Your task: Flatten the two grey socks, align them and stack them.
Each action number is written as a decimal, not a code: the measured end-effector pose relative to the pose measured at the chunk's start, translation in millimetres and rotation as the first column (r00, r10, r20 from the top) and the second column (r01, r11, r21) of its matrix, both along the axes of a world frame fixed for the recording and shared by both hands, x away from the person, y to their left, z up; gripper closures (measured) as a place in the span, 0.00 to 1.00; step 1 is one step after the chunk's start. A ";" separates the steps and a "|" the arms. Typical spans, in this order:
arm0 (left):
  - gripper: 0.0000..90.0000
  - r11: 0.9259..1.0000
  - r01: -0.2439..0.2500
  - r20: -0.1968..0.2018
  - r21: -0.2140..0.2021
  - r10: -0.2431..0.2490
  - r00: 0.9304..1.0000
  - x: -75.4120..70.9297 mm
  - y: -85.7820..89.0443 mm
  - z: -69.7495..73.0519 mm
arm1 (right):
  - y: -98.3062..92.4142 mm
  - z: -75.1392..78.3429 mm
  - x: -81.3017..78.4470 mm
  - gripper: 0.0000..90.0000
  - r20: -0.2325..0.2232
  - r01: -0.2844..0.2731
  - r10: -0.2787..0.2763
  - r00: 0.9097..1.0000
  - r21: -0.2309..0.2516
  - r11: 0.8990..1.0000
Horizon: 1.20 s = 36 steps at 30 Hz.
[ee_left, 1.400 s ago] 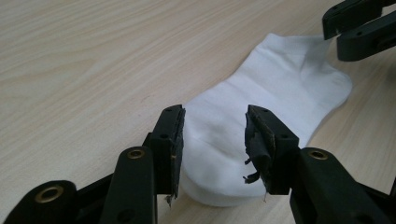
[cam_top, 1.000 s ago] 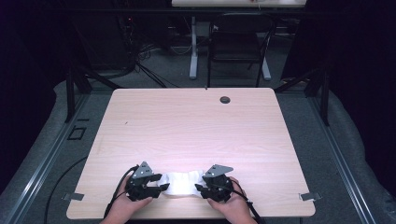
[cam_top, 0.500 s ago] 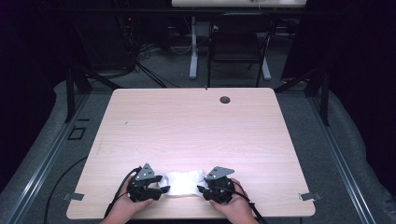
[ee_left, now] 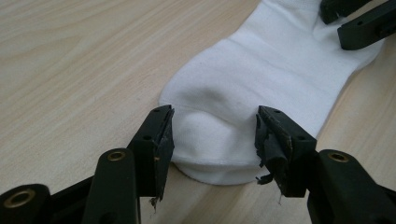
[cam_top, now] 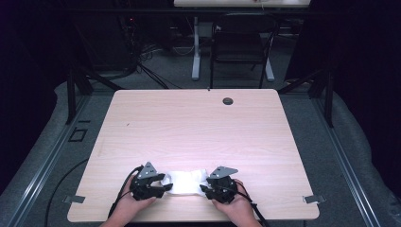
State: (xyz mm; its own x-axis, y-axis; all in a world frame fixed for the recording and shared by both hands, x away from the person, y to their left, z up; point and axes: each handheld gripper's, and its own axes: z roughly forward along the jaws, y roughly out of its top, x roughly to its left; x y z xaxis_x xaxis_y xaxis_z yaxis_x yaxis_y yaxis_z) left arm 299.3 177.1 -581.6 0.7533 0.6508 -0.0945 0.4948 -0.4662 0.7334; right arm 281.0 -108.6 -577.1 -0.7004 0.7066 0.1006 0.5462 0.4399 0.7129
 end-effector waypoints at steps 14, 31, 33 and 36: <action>0.55 0.999 -0.047 -0.002 -0.016 0.047 0.999 19.5 -4.9 -0.6 | -1.3 0.0 19.6 0.73 -0.018 0.047 -0.047 0.999 0.007 0.999; 0.59 0.993 -0.110 -0.014 -0.049 0.109 0.994 40.3 -7.2 -1.8 | -5.4 -1.0 43.8 0.72 -0.048 0.087 -0.085 0.995 0.046 0.995; 0.59 0.993 -0.110 -0.010 -0.047 0.109 0.994 40.1 -7.2 -1.9 | -4.7 -1.2 42.9 0.72 -0.041 0.084 -0.082 0.996 0.041 0.996; 0.59 0.993 -0.110 -0.006 -0.042 0.109 0.994 39.5 -7.8 -1.9 | -3.3 -1.6 41.7 0.72 -0.022 0.084 -0.083 0.996 0.032 0.996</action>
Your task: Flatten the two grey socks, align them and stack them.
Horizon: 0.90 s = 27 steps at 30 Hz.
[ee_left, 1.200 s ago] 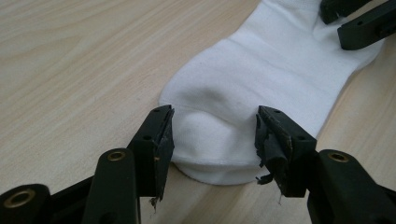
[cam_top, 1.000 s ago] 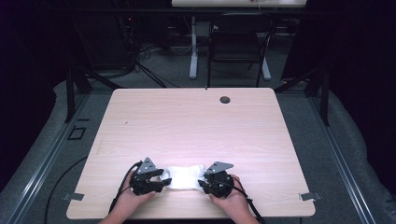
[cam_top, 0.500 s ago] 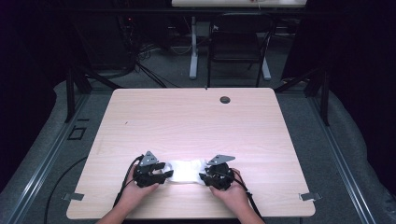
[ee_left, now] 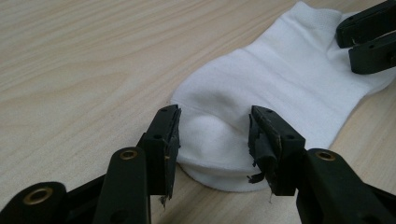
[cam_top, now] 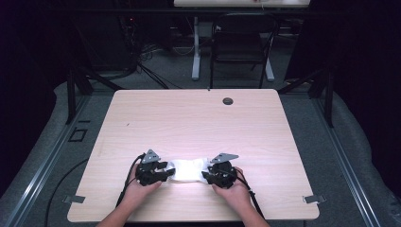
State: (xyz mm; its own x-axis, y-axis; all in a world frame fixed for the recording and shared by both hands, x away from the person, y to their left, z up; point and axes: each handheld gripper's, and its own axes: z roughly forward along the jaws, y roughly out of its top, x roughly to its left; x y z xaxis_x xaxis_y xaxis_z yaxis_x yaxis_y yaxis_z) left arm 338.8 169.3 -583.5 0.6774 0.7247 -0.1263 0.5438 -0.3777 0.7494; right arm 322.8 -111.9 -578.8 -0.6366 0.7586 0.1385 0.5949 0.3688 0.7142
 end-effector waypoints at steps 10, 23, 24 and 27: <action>0.59 1.000 -0.001 -0.003 -0.004 0.001 1.000 0.0 0.0 -0.1 | 1.5 -0.2 -1.1 0.71 0.010 0.004 -0.004 1.000 -0.008 1.000; 0.53 1.000 -0.010 -0.026 -0.013 0.010 1.000 1.5 0.5 4.5 | 4.8 2.9 -1.9 0.65 0.012 0.009 -0.009 1.000 -0.021 1.000; 0.52 1.000 -0.012 -0.025 -0.013 0.012 1.000 1.2 0.6 5.6 | 5.5 3.9 -2.5 0.64 0.015 0.012 -0.012 1.000 -0.024 1.000; 0.49 1.000 -0.016 0.003 -0.021 0.016 1.000 -0.6 2.9 11.3 | 6.3 9.1 -4.1 0.62 0.040 0.002 -0.001 0.999 -0.037 0.999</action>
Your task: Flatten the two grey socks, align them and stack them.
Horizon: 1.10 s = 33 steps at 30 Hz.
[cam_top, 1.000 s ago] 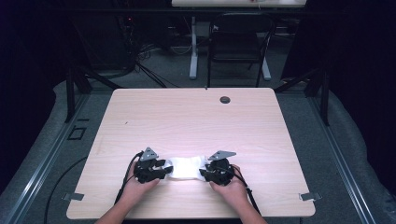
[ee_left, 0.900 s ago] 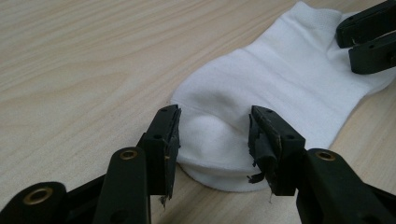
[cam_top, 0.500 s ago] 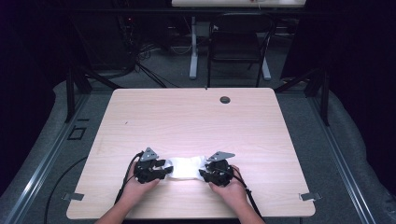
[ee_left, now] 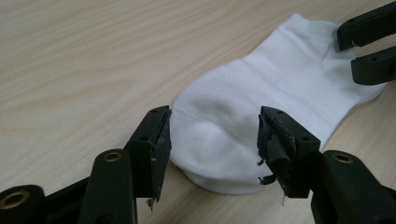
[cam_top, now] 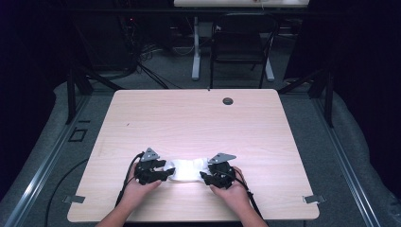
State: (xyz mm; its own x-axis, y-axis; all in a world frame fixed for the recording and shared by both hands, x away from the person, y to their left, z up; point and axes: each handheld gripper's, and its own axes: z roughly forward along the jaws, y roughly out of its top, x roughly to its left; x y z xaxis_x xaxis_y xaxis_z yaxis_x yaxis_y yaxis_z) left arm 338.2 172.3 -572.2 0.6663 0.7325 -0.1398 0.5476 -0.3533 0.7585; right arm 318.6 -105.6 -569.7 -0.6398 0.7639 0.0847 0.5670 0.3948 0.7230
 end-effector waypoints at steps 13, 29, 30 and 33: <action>0.46 1.000 -0.011 0.036 -0.020 0.011 0.999 -16.1 16.8 25.6 | -10.4 21.3 -14.6 0.56 0.049 0.004 -0.005 0.999 0.022 1.000; 0.46 1.000 -0.027 0.021 -0.014 0.027 0.999 -37.0 44.8 29.4 | -38.6 33.0 -40.9 0.56 0.043 0.037 -0.039 0.998 0.039 0.999; 0.46 0.999 -0.033 0.019 -0.017 0.033 0.999 -38.2 47.0 28.6 | -39.2 32.2 -42.4 0.56 0.041 0.040 -0.042 0.998 0.043 0.998; 0.46 0.999 -0.037 0.014 -0.019 0.037 0.999 -38.5 52.3 25.5 | -40.9 28.5 -44.5 0.56 0.049 0.039 -0.041 0.998 0.042 0.998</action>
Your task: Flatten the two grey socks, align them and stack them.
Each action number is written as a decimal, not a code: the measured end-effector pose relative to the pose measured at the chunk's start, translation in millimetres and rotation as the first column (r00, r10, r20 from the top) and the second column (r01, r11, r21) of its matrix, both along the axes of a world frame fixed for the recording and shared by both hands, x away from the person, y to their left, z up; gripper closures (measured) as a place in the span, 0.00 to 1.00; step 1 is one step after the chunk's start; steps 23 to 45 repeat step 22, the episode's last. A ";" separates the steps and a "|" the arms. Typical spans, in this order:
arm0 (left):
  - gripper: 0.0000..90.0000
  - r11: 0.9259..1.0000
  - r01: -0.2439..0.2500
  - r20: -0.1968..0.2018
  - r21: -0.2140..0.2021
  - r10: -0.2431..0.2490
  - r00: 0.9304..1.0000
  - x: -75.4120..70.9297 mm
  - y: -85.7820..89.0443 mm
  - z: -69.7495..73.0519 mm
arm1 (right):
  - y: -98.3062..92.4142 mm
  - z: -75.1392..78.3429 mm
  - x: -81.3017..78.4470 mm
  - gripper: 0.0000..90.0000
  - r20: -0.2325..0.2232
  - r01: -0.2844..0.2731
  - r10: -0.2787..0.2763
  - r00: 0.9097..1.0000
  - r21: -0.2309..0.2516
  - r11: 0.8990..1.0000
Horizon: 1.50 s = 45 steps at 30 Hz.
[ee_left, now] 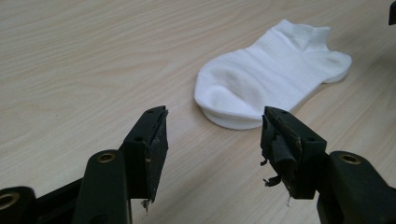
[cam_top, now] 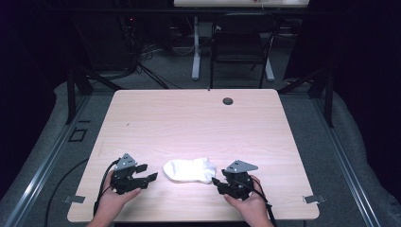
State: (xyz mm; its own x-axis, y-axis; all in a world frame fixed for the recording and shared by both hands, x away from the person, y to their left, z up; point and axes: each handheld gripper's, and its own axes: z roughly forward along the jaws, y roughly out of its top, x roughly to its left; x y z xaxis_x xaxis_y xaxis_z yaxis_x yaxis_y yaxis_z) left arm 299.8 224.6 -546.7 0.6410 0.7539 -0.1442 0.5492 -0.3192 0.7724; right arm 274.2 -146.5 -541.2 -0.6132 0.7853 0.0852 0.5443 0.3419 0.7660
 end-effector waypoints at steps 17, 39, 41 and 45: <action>0.47 0.999 0.038 -0.009 0.016 -0.038 0.999 4.0 -5.7 -18.1 | -5.3 -26.4 4.9 0.62 0.056 -0.009 0.010 0.998 -0.023 1.000; 0.47 0.997 0.074 0.054 0.003 -0.074 0.996 5.2 -7.8 -18.8 | -8.7 -26.9 7.5 0.61 0.024 0.014 -0.013 1.000 -0.041 0.999; 0.47 0.997 0.074 0.054 0.003 -0.074 0.996 5.2 -7.8 -18.8 | -8.7 -26.9 7.5 0.61 0.024 0.014 -0.013 1.000 -0.041 0.999; 0.47 0.997 0.074 0.054 0.003 -0.074 0.996 5.2 -7.8 -18.8 | -8.7 -26.9 7.5 0.61 0.024 0.014 -0.013 1.000 -0.041 0.999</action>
